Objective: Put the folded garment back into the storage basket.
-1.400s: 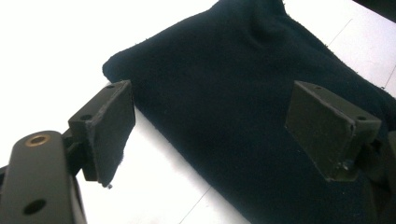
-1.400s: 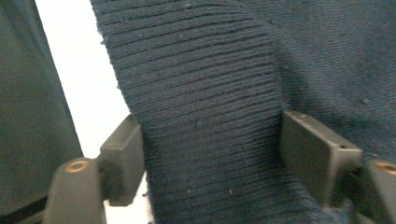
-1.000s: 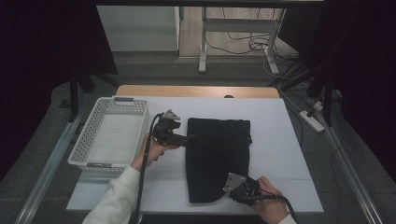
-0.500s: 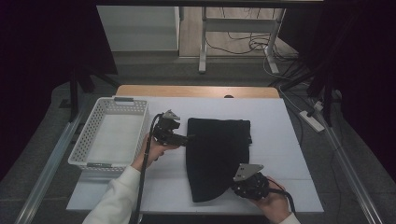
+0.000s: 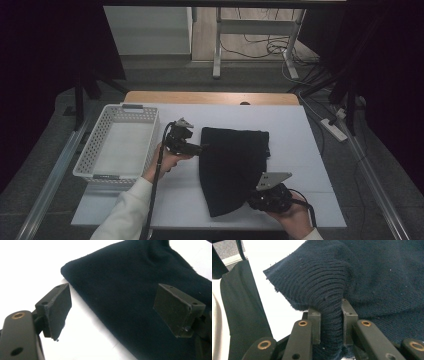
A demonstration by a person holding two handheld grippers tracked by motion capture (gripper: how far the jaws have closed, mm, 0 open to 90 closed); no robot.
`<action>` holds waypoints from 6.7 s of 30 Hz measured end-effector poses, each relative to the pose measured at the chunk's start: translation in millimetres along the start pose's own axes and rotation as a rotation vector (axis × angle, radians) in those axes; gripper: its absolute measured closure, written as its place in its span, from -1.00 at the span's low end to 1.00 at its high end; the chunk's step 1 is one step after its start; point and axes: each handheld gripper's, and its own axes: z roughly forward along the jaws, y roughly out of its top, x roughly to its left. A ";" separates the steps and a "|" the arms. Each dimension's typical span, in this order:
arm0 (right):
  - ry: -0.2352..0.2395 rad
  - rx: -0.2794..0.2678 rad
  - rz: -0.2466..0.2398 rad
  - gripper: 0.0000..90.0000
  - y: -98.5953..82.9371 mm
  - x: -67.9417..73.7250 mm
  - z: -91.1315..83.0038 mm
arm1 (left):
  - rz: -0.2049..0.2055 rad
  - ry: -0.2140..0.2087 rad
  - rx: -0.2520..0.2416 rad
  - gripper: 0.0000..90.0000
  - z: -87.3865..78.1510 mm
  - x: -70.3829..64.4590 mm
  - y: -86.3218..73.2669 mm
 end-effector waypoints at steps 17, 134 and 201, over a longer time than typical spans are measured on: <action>-0.020 0.009 -0.027 0.65 1.1 1.8 1.4 | -0.015 0.044 0.059 -0.69 45.7 13.8 25.3; -0.084 -0.323 -0.040 0.65 66.0 0.1 -26.5 | 0.036 -0.098 -0.214 0.61 -49.3 27.9 79.6; 0.084 -0.437 -0.091 0.65 187.8 30.7 57.7 | -0.031 0.050 -0.338 0.61 -194.9 116.5 28.4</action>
